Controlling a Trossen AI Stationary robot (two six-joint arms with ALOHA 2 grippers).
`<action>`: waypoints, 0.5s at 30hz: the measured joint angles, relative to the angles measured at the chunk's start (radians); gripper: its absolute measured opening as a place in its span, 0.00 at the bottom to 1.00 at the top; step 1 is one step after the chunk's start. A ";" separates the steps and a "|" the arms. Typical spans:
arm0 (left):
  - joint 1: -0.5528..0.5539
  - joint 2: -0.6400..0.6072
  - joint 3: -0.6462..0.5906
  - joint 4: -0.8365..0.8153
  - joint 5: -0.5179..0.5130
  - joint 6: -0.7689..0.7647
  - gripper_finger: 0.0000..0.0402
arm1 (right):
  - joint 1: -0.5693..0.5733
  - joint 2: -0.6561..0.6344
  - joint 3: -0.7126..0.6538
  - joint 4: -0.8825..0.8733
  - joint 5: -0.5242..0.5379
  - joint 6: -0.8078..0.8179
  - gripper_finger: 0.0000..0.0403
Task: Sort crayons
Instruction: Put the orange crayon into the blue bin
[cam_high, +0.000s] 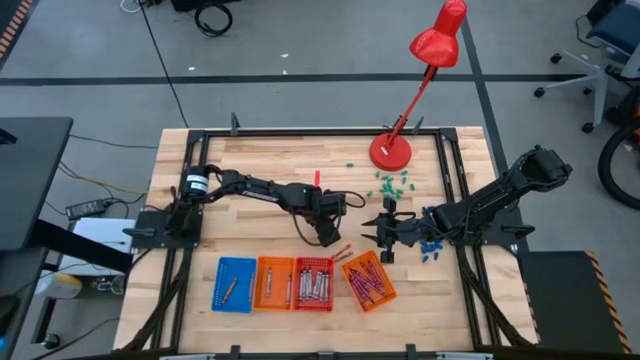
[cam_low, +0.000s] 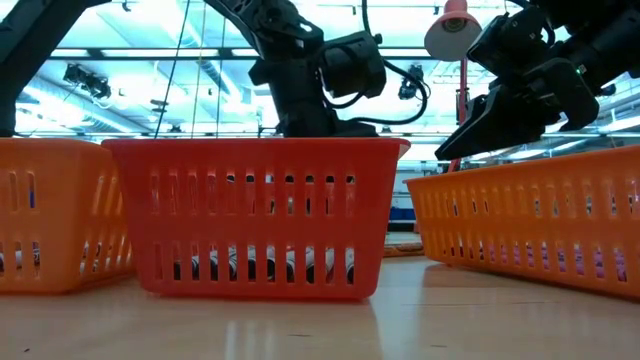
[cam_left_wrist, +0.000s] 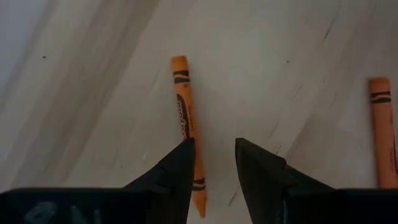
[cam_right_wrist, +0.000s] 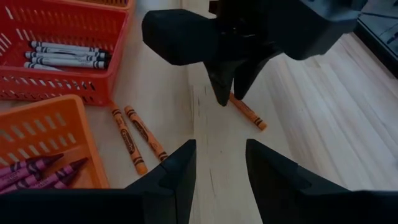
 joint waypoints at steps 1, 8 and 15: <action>0.001 0.012 0.000 -0.001 0.012 -0.001 0.32 | 0.000 0.000 0.000 0.000 0.000 0.000 0.36; -0.005 0.037 0.000 0.000 0.098 0.035 0.22 | 0.000 -0.001 0.000 0.000 0.000 0.001 0.36; -0.006 0.008 -0.005 -0.005 0.089 0.052 0.02 | 0.000 -0.001 0.000 0.000 0.000 0.004 0.36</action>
